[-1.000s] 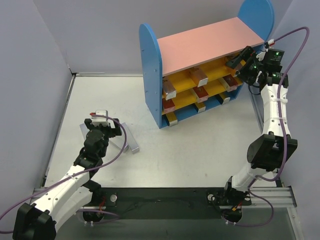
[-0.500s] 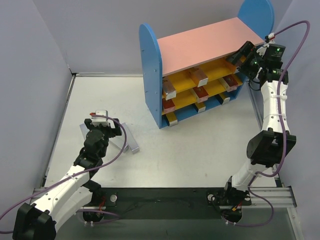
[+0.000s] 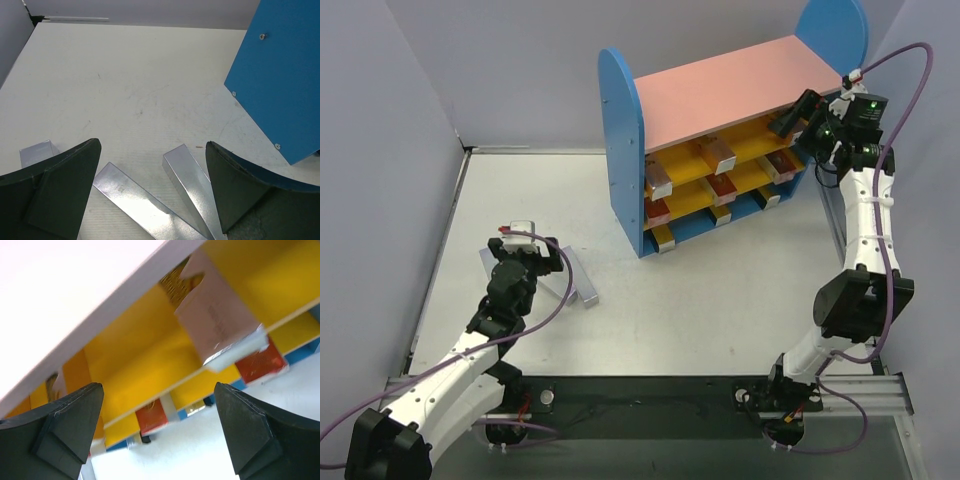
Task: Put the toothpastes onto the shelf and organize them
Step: Adjust the toothpaste on the shelf, then pick up the toothpaste from the center of the board.
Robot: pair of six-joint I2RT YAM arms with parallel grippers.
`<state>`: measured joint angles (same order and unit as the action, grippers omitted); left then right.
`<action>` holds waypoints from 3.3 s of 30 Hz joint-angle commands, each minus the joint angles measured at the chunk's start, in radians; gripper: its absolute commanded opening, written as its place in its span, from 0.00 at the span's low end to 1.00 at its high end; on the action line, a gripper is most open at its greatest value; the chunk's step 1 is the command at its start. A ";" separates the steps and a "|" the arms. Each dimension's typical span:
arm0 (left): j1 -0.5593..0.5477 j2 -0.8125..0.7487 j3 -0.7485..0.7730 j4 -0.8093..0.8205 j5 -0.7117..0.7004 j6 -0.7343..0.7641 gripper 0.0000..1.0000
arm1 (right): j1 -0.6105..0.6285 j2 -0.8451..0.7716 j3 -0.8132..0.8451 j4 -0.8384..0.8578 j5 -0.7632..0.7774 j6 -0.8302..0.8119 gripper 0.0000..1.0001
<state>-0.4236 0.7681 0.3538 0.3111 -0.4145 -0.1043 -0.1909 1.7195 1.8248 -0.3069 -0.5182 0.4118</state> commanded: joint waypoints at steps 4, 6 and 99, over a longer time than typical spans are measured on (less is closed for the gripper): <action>-0.001 -0.003 0.014 0.059 -0.010 -0.029 0.97 | 0.109 -0.250 -0.171 0.049 0.009 -0.232 1.00; -0.003 0.000 0.013 0.062 -0.010 -0.029 0.97 | 0.154 -0.288 -0.206 0.055 0.006 -0.290 1.00; 0.574 0.866 0.861 -1.142 0.229 -0.612 0.33 | 1.128 -0.965 -1.405 0.420 0.564 -0.123 0.99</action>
<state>0.1524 1.7813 1.2270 -0.7555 -0.2405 -0.5804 0.9306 0.7242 0.4019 0.0231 0.0776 0.3080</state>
